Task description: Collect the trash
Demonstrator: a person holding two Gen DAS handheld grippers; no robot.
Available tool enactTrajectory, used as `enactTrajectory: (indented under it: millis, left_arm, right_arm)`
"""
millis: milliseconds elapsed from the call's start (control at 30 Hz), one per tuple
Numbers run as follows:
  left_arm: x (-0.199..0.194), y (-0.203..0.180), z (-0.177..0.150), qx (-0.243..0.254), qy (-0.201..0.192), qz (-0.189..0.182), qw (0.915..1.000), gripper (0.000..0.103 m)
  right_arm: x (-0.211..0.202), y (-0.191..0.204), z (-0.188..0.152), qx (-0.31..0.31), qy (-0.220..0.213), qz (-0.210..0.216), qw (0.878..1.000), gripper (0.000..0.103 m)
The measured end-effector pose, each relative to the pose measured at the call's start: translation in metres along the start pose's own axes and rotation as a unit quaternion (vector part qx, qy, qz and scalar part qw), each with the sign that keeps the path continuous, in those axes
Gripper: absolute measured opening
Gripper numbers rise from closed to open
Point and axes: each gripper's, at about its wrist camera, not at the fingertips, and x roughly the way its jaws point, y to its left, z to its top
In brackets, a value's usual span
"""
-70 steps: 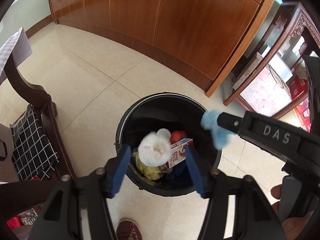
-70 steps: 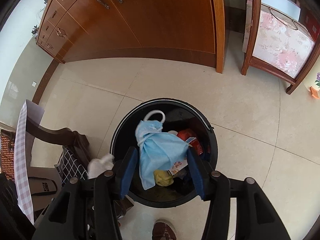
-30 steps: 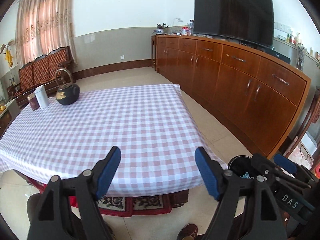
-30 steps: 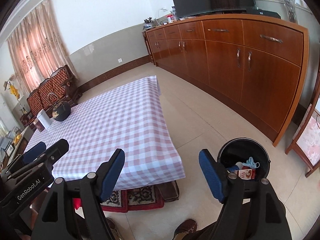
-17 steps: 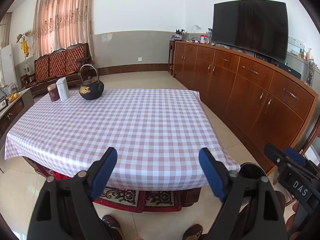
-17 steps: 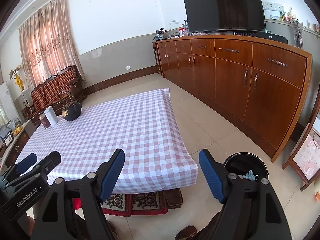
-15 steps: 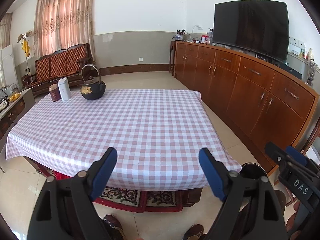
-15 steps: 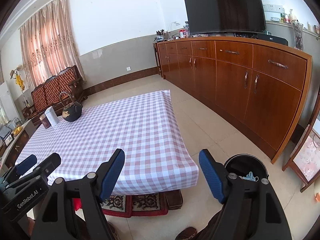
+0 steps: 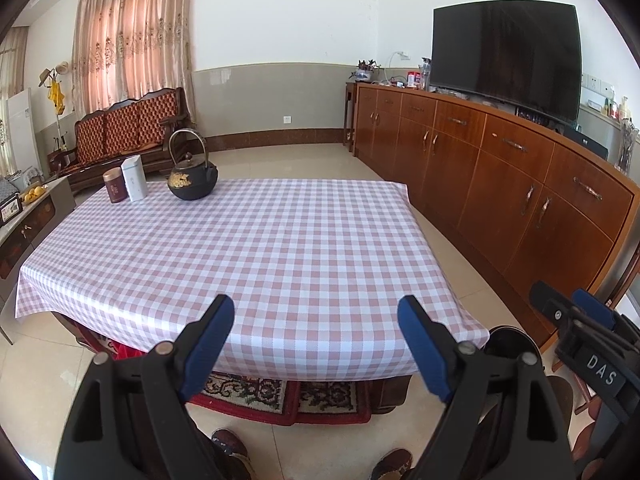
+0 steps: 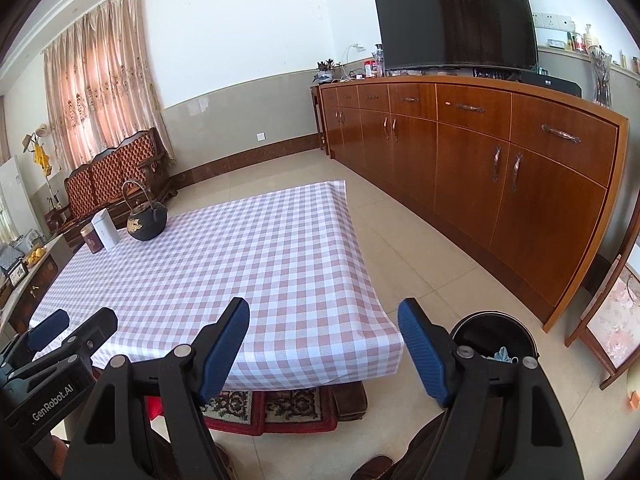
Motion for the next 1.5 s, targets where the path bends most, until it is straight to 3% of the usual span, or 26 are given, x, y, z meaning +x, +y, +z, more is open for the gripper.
enactTrajectory:
  millis: [1500]
  left_arm:
    - [0.0038, -0.0003, -0.0004, -0.003, 0.013, 0.002, 0.9999, 0.085]
  right_arm:
    - [0.0079, -0.0002, -0.0001, 0.001, 0.006, -0.006, 1.000, 0.078]
